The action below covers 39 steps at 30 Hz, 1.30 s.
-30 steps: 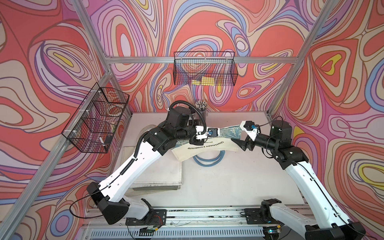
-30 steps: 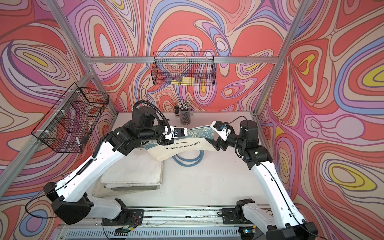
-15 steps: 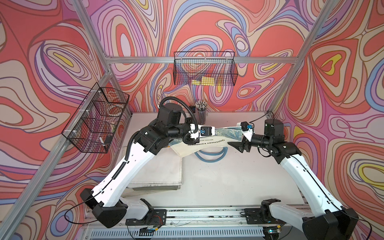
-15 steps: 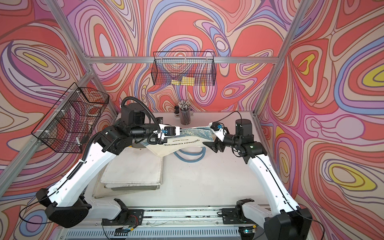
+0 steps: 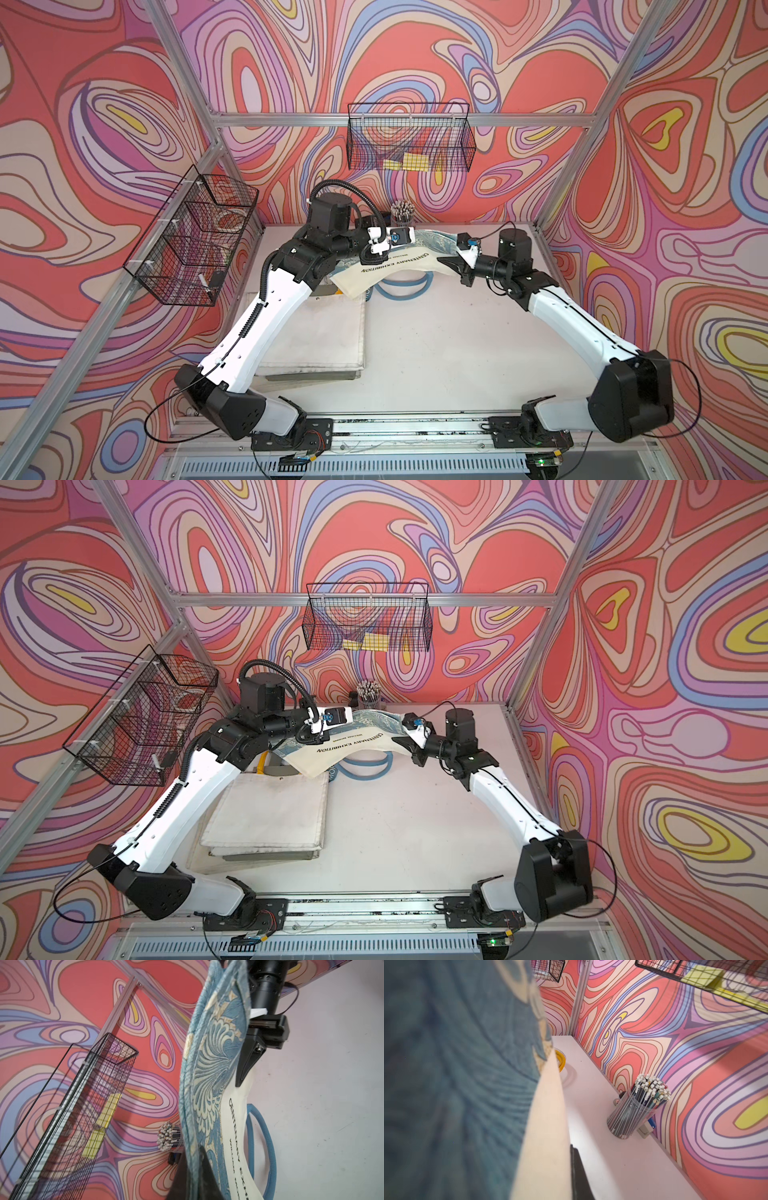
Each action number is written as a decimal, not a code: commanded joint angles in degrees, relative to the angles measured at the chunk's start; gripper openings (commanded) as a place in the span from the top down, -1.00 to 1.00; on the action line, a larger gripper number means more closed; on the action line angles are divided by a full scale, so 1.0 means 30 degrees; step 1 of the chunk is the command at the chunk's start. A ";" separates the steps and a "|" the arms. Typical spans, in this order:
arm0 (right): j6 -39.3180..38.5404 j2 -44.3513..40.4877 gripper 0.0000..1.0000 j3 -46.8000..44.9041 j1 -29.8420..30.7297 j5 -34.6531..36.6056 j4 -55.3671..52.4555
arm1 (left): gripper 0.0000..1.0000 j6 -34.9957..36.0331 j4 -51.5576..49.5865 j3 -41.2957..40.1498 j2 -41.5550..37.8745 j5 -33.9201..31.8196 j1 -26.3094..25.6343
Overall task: Put away the canvas bag
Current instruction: Place the canvas bag at the center of the board.
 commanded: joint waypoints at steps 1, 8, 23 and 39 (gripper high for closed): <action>-0.0426 0.1659 1.00 0.0745 0.1864 0.3319 0.4063 | 1.00 0.0656 0.3199 -0.0293 0.0011 -0.1598 0.0320; 0.0269 0.5199 1.00 0.1506 0.3502 0.6647 0.9885 | 0.95 0.0999 0.6750 -0.1849 -0.0247 -0.4809 0.1639; 0.1341 1.0672 1.00 0.6988 0.4379 1.0098 1.3865 | 0.86 -0.0314 1.0794 0.1230 0.2032 -0.5529 0.3295; 0.4470 1.0920 1.00 0.0500 0.6179 1.0225 1.7857 | 0.75 -0.1422 1.3572 -1.1278 -0.4517 -0.8247 0.3358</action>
